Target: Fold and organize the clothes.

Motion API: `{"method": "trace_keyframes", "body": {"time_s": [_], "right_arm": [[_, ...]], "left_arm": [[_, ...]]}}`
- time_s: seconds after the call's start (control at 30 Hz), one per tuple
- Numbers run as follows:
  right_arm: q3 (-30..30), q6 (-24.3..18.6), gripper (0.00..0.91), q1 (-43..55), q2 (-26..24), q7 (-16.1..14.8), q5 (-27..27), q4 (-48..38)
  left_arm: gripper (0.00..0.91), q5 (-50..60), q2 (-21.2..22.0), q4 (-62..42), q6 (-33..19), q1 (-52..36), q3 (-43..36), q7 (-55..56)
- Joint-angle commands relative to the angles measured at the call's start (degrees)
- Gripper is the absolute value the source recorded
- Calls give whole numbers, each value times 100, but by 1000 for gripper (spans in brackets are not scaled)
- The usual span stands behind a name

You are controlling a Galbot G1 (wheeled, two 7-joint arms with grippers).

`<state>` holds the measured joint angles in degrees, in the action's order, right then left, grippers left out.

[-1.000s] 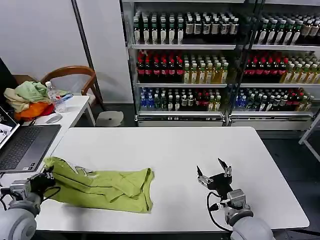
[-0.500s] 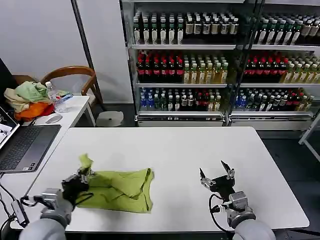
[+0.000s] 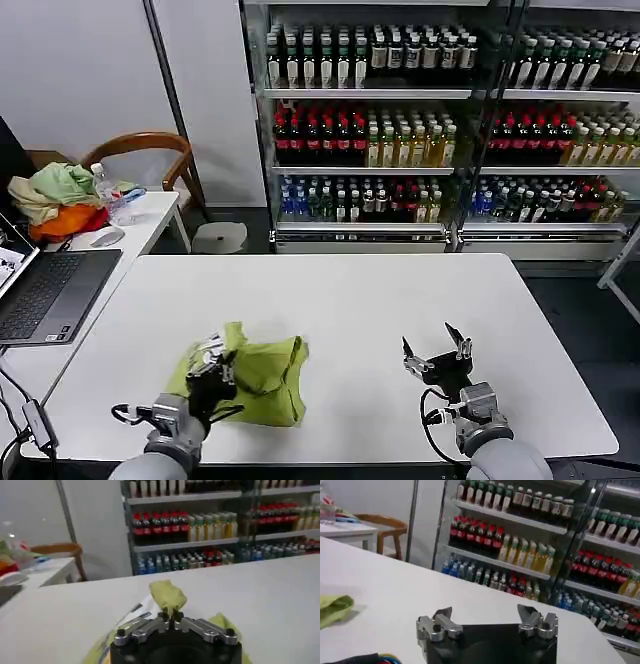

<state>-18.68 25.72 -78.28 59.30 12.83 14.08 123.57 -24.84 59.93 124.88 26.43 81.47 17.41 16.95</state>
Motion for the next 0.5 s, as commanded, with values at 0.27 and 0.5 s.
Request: {"method": "trace_keyframes", "body": {"time_s": [0.27, 0.5], "right_arm": [[41, 7, 907, 16, -48, 4, -2, -42], [49, 7, 907, 39, -52, 0, -1, -57]], "left_arm": [[50, 119, 274, -314, -31, -581, -780, -1], [50, 86, 325, -477, -9, -747, -790, 12]]}}
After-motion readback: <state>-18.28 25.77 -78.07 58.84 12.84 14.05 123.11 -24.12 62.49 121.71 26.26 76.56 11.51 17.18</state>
